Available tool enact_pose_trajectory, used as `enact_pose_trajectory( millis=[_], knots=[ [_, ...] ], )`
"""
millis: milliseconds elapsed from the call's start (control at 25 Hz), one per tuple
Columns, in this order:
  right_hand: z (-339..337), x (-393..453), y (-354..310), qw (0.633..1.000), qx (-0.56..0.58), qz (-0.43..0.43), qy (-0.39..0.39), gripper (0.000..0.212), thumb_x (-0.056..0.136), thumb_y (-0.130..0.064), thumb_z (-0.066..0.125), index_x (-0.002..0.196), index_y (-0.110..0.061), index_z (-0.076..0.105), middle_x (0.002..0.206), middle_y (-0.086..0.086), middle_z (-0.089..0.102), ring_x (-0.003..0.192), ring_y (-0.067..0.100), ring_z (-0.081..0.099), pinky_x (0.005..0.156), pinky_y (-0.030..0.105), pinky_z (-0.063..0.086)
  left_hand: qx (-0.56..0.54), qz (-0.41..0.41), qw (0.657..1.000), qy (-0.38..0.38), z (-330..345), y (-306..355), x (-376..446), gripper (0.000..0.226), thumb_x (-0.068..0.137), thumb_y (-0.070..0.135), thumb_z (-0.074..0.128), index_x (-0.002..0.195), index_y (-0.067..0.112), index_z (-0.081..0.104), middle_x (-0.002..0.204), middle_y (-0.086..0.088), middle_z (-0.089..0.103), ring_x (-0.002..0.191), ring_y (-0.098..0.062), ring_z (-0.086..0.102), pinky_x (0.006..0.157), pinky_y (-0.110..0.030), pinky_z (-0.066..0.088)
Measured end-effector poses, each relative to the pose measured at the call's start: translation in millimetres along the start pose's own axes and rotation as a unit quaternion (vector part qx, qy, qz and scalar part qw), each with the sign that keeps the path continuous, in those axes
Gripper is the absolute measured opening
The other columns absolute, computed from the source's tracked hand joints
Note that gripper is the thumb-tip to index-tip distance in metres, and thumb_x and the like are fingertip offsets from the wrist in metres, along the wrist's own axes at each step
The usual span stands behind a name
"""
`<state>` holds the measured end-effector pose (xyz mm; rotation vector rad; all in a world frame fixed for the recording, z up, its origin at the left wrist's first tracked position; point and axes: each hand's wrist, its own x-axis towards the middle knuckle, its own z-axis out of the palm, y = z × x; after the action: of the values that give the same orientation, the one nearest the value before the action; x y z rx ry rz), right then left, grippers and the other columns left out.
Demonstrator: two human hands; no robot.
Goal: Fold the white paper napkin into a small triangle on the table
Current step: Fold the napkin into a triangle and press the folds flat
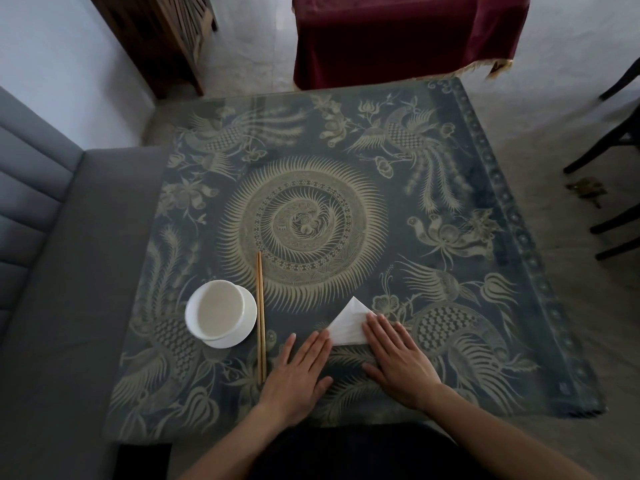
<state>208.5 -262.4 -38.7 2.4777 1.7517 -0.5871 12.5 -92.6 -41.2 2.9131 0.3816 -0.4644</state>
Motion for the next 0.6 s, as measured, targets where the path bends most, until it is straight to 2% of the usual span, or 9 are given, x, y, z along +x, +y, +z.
enact_pose_trajectory(
  millis=[160, 240, 320, 400, 480, 600],
  knots=[
    [-3, 2, 0, 1.0, -0.005, -0.005, -0.005, 0.076, 0.098, -0.059, 0.019, 0.154, -0.013, -0.004, 0.161, 0.005, -0.013, 0.147, 0.022, -0.013, 0.119, 0.043, -0.003, 0.014, 0.018, 1.0, 0.013, -8, -7, -6, 0.062, 0.102, 0.048, 0.031, 0.153, 0.011, 0.028, 0.16, -0.005, 0.028, 0.147, -0.021, 0.025, 0.115, -0.051, 0.011],
    [-8, 3, -3, 1.0, -0.007, 0.002, 0.007, 0.075, 0.096, -0.057, 0.021, 0.155, -0.012, 0.009, 0.162, 0.007, -0.003, 0.149, 0.024, -0.004, 0.121, 0.045, 0.001, 0.007, 0.028, 0.999, 0.033, -13, -6, -2, 0.06, 0.101, 0.045, 0.034, 0.15, 0.01, 0.035, 0.155, -0.007, 0.039, 0.14, -0.022, 0.039, 0.114, -0.052, 0.016],
    [-12, 6, -5, 1.0, 0.008, 0.008, 0.02, 0.072, 0.096, -0.055, 0.026, 0.154, -0.014, 0.019, 0.163, 0.007, 0.004, 0.149, 0.025, -0.001, 0.121, 0.045, 0.004, -0.019, 0.021, 0.998, 0.062, -19, -4, 9, 0.059, 0.101, 0.041, 0.036, 0.149, 0.009, 0.036, 0.154, -0.009, 0.04, 0.134, -0.021, 0.045, 0.116, -0.049, 0.018],
    [-15, 13, -9, 0.999, 0.021, 0.008, 0.028, 0.072, 0.097, -0.054, 0.029, 0.155, -0.013, 0.014, 0.163, 0.006, 0.0, 0.148, 0.023, -0.007, 0.119, 0.044, 0.002, -0.048, 0.015, 0.996, 0.076, -28, -1, 27, 0.059, 0.1, 0.04, 0.036, 0.15, 0.009, 0.032, 0.158, -0.009, 0.032, 0.138, -0.02, 0.038, 0.118, -0.045, 0.018],
    [-17, 21, -11, 0.999, 0.025, 0.015, 0.027, 0.074, 0.099, -0.053, 0.027, 0.155, -0.012, 0.002, 0.162, 0.004, -0.009, 0.147, 0.02, -0.016, 0.118, 0.044, -0.003, -0.049, 0.025, 0.997, 0.049, -36, 5, 46, 0.064, 0.101, 0.043, 0.032, 0.154, 0.01, 0.022, 0.163, -0.008, 0.02, 0.147, -0.021, 0.022, 0.12, -0.044, 0.015],
    [-16, 28, -12, 0.999, 0.026, 0.024, 0.017, 0.074, 0.098, -0.055, 0.017, 0.153, -0.012, -0.006, 0.161, 0.005, -0.014, 0.146, 0.02, -0.02, 0.117, 0.044, -0.006, -0.011, 0.041, 0.999, -0.011, -37, 11, 69, 0.071, 0.101, 0.055, 0.015, 0.155, 0.015, -0.008, 0.164, -0.002, -0.012, 0.149, -0.017, -0.014, 0.121, -0.045, -0.005]
  ],
)
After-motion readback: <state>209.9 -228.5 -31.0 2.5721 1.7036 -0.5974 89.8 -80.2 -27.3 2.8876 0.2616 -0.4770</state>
